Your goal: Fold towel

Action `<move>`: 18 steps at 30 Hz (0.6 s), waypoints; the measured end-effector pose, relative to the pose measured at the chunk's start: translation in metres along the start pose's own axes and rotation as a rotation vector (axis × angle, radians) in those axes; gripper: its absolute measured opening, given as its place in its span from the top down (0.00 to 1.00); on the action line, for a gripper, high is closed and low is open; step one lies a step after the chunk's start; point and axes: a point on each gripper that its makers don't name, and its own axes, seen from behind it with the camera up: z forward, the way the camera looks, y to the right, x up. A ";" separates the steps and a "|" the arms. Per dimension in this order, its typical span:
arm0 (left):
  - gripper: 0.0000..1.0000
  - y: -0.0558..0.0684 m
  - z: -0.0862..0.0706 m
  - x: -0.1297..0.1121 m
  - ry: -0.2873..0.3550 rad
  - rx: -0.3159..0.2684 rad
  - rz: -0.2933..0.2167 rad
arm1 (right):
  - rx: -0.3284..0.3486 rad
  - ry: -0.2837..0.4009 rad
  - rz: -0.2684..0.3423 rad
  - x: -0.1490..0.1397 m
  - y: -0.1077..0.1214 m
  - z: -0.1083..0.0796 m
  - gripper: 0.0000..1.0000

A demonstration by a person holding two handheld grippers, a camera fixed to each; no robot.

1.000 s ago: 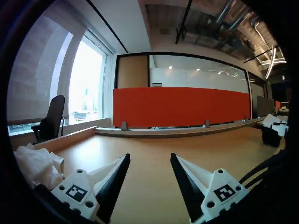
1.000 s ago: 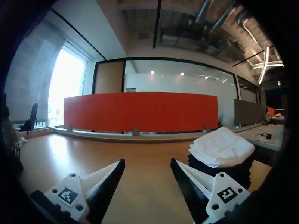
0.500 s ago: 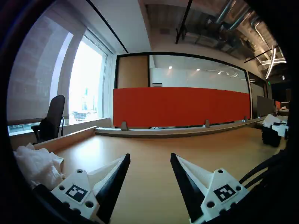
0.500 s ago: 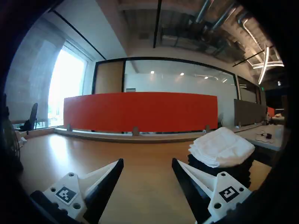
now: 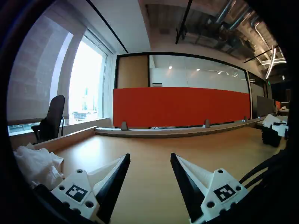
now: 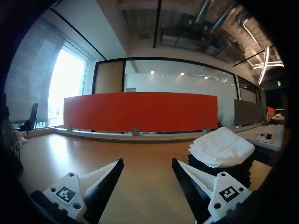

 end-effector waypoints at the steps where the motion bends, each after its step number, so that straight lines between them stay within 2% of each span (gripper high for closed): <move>1: 0.21 0.000 0.000 0.000 0.000 0.000 0.000 | 0.000 0.000 0.000 0.000 0.000 0.000 0.00; 18: 0.21 0.000 -0.001 0.002 -0.002 0.000 -0.003 | 0.000 0.000 0.000 0.000 0.001 0.000 0.00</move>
